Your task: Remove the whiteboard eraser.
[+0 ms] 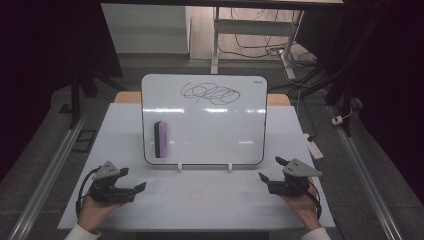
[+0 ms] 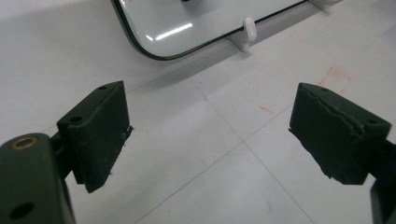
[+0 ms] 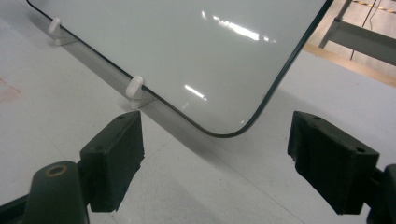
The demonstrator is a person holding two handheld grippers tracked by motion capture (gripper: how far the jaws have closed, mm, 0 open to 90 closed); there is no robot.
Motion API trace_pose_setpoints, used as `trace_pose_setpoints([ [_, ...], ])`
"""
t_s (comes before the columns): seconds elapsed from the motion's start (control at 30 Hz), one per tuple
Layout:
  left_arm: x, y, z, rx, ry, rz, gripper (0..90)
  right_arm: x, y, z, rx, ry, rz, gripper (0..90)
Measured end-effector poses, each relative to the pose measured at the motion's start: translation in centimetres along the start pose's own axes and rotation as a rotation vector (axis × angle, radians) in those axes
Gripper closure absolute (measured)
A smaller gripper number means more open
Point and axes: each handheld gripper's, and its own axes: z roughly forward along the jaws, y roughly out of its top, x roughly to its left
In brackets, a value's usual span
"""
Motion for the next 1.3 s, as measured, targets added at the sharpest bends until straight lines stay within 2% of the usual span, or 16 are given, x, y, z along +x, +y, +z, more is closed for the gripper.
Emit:
trace_pose_setpoints([
  [0.3,-0.2,-0.1,-0.1,0.001,0.007,0.017,13.1,-0.2,-0.1,0.0,0.000,-0.005,0.011,18.7],
  [0.77,-0.2,0.5,-0.4,-0.001,0.020,0.011,13.0,0.0,-0.2,0.2,0.000,-0.010,0.015,19.2],
  [0.9,-0.5,1.3,-0.8,-0.020,0.026,0.023,13.2,0.4,0.0,0.4,-0.001,-0.008,-0.002,19.6],
  [1.1,-0.9,3.5,-0.8,-0.037,0.038,0.039,14.6,0.7,-0.1,0.5,-0.003,-0.008,-0.002,19.8],
  [1.2,-0.8,5.1,-0.6,-0.043,0.044,0.032,15.7,0.7,-0.2,0.6,0.001,-0.013,0.000,20.1],
  [1.3,-0.7,6.0,-0.4,-0.046,0.044,0.026,16.3,0.7,-0.3,0.7,0.003,-0.012,0.003,20.5],
])
